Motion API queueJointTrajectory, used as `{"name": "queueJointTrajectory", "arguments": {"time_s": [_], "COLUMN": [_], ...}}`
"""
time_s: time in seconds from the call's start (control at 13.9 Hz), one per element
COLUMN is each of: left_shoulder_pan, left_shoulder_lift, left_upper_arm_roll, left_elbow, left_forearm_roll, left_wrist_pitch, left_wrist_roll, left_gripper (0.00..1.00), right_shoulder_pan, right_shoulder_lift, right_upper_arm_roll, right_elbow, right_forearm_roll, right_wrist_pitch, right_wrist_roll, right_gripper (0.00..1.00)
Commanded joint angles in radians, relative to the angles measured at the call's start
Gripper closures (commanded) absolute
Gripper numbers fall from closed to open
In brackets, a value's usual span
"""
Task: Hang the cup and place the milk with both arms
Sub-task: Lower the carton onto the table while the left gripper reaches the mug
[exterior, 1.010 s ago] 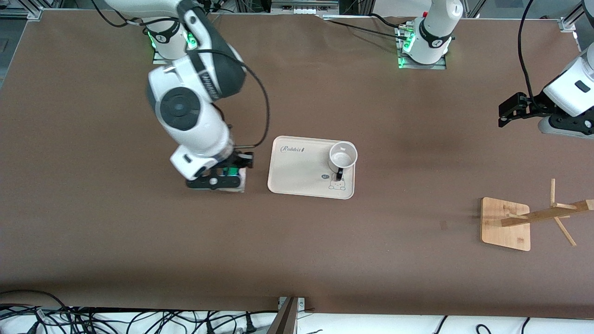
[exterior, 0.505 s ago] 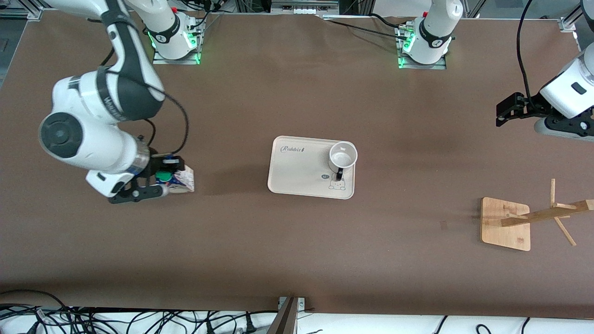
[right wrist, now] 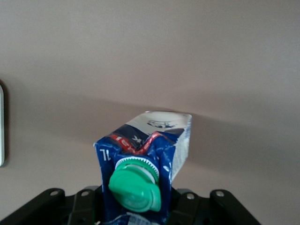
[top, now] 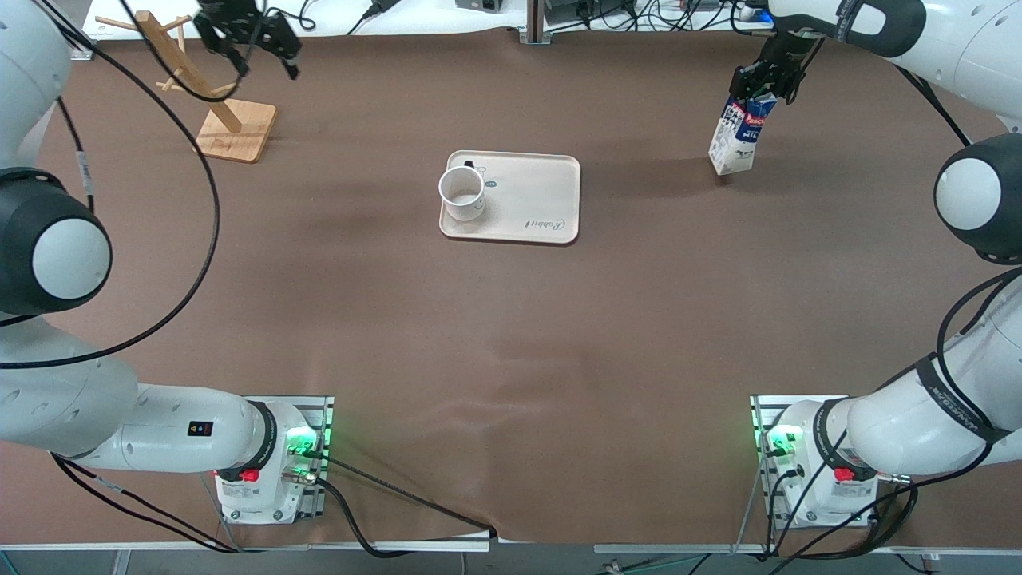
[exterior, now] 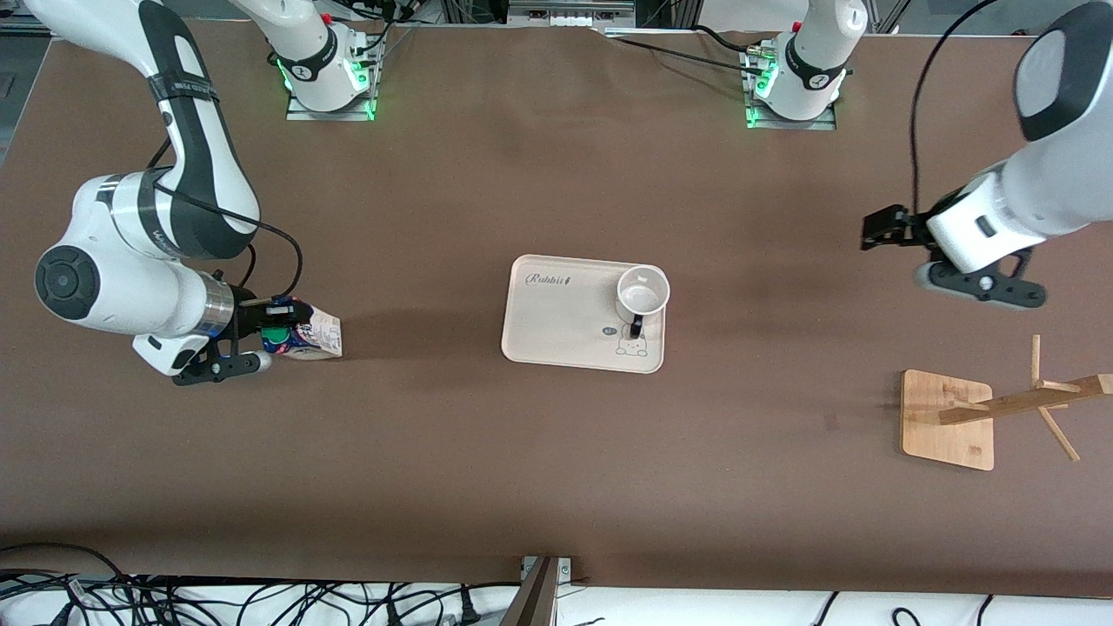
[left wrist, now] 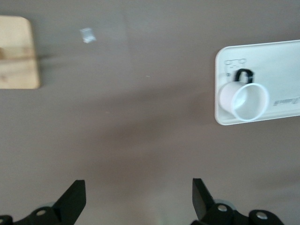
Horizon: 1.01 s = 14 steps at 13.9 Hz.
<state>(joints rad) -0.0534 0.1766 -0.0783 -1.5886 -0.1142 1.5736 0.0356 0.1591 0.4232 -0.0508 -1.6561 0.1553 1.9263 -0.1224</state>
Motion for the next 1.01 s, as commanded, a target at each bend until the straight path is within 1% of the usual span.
{"name": "queueJointTrajectory", "arguments": {"time_s": [0.0,0.07,0.22,0.29,0.36,0.43,0.58,0.65,0.79,0.94], "left_shoulder_pan": [-0.08,-0.139,-0.251,-0.299,-0.339,-0.361,-0.387,-0.42,-0.45,-0.486], "left_shoulder_lift": [0.093,0.127,0.196,0.233,0.263,0.274,0.311,0.332,0.346,0.347], "left_upper_arm_roll": [-0.037,-0.043,-0.043,-0.043,-0.041,-0.043,-0.043,-0.043,-0.043,-0.041], "left_elbow": [0.041,0.041,0.038,0.038,0.038,0.027,0.016,0.009,-0.049,-0.134], "left_forearm_roll": [-0.036,-0.021,0.016,0.039,0.054,0.082,0.145,0.162,0.165,0.172], "left_wrist_pitch": [0.046,0.107,0.208,0.248,0.272,0.287,0.312,0.344,0.463,0.625], "left_wrist_roll": [-0.088,-0.124,-0.207,-0.226,-0.239,-0.262,-0.272,-0.284,-0.4,-0.483], "left_gripper": [0.0,0.0,0.0,0.0,0.0,0.0,0.0,0.0,0.0,0.0], "right_shoulder_pan": [-0.007,-0.007,-0.007,-0.007,-0.007,-0.007,-0.006,-0.006,-0.006,-0.004], "right_shoulder_lift": [-0.04,-0.037,-0.038,-0.038,-0.038,-0.04,-0.047,-0.049,-0.06,-0.096], "right_upper_arm_roll": [0.006,0.006,0.006,0.006,0.006,0.006,0.006,0.006,0.003,-0.006], "right_elbow": [-0.088,-0.108,-0.149,-0.151,-0.146,-0.136,-0.07,-0.032,0.056,0.111], "right_forearm_roll": [0.021,0.021,0.021,0.021,0.021,0.02,0.018,0.017,0.003,-0.032], "right_wrist_pitch": [0.081,0.112,0.169,0.172,0.169,0.165,0.14,0.093,-0.014,-0.094], "right_wrist_roll": [-0.016,-0.016,-0.026,-0.026,-0.023,-0.014,-0.014,-0.014,0.012,0.015], "right_gripper": [0.71,0.71,0.66,0.47,0.0,0.0,0.0,0.0,0.0,0.0]}}
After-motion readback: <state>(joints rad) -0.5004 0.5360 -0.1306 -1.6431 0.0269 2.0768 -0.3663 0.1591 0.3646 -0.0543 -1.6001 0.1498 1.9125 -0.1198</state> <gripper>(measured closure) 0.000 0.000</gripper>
